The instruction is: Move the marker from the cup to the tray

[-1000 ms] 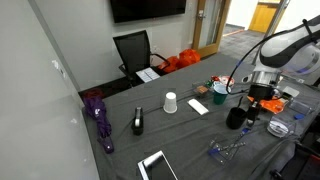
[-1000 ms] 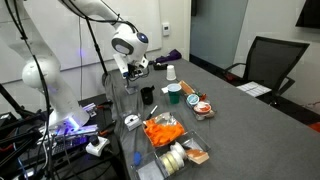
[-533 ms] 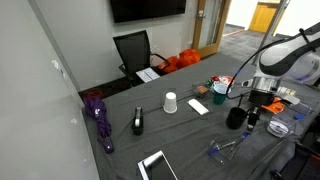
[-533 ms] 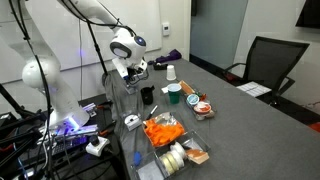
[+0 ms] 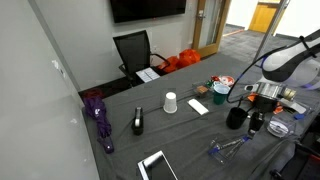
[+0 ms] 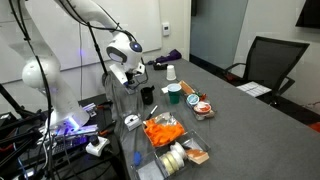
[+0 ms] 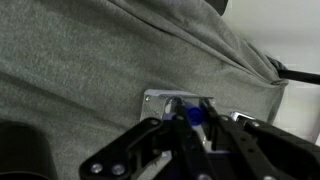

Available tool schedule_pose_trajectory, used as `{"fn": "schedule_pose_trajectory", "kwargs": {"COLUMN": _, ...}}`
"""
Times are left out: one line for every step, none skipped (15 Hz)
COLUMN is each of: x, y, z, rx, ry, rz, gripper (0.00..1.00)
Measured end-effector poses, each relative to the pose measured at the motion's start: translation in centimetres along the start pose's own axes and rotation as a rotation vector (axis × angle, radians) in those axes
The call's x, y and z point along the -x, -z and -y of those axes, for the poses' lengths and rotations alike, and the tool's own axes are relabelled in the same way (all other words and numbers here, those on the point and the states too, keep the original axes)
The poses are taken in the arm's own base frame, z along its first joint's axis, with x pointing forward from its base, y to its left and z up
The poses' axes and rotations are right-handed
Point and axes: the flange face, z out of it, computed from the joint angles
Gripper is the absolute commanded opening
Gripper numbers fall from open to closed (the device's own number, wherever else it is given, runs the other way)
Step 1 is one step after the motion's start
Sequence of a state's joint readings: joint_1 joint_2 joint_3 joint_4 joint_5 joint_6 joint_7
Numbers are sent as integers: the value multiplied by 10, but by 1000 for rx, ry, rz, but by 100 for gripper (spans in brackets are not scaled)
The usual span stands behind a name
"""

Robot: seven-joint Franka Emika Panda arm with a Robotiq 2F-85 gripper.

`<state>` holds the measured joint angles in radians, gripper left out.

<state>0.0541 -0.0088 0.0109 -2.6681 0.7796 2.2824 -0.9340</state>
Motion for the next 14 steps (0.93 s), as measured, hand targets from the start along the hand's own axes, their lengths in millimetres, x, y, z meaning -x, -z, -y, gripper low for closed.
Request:
{"fn": "schedule_pose_trajectory", "kwargs": {"x": 2, "y": -2, "z": -2, "rx": -1, "ry": 17, "rz": -17, "gripper": 5}}
{"fn": "schedule_pose_trajectory", "kwargs": {"x": 5, "y": -3, "z": -3, "rx": 0, "ry": 32, "rz": -33, "gripper": 5}}
{"fn": "schedule_pose_trajectory", "kwargs": {"x": 6, "y": -4, "z": -4, "rx": 0, "ry": 42, "rz": -49, "gripper": 44}}
{"fn": "schedule_pose_trajectory", "kwargs": {"x": 8, "y": -4, "z": -6, "rx": 0, "ry": 47, "rz": -64, "gripper": 46}}
{"fn": "schedule_pose_trajectory", "kwargs": {"x": 8, "y": -5, "z": -7, "rx": 1, "ry": 47, "rz": -78, "gripper": 51}}
{"fn": "schedule_pose_trajectory", "kwargs": {"x": 9, "y": -5, "z": -7, "rx": 3, "ry": 47, "rz": -90, "gripper": 60}}
{"fn": "schedule_pose_trajectory", "kwargs": {"x": 10, "y": -5, "z": -8, "rx": 2, "ry": 46, "rz": -95, "gripper": 66}}
{"fn": "schedule_pose_trajectory", "kwargs": {"x": 10, "y": -5, "z": -7, "rx": 2, "ry": 45, "rz": -96, "gripper": 74}}
{"fn": "schedule_pose_trajectory", "kwargs": {"x": 10, "y": -5, "z": -7, "rx": 2, "ry": 46, "rz": -97, "gripper": 81}}
{"fn": "schedule_pose_trajectory", "kwargs": {"x": 11, "y": -4, "z": -6, "rx": 2, "ry": 47, "rz": -99, "gripper": 88}}
{"fn": "schedule_pose_trajectory", "kwargs": {"x": 11, "y": -3, "z": -5, "rx": 3, "ry": 50, "rz": -100, "gripper": 95}}
{"fn": "schedule_pose_trajectory", "kwargs": {"x": 12, "y": -1, "z": -4, "rx": 7, "ry": 54, "rz": -98, "gripper": 100}}
{"fn": "schedule_pose_trajectory", "kwargs": {"x": 12, "y": 0, "z": -3, "rx": 14, "ry": 60, "rz": -90, "gripper": 100}}
{"fn": "schedule_pose_trajectory", "kwargs": {"x": 14, "y": 2, "z": -2, "rx": 28, "ry": 67, "rz": -72, "gripper": 100}}
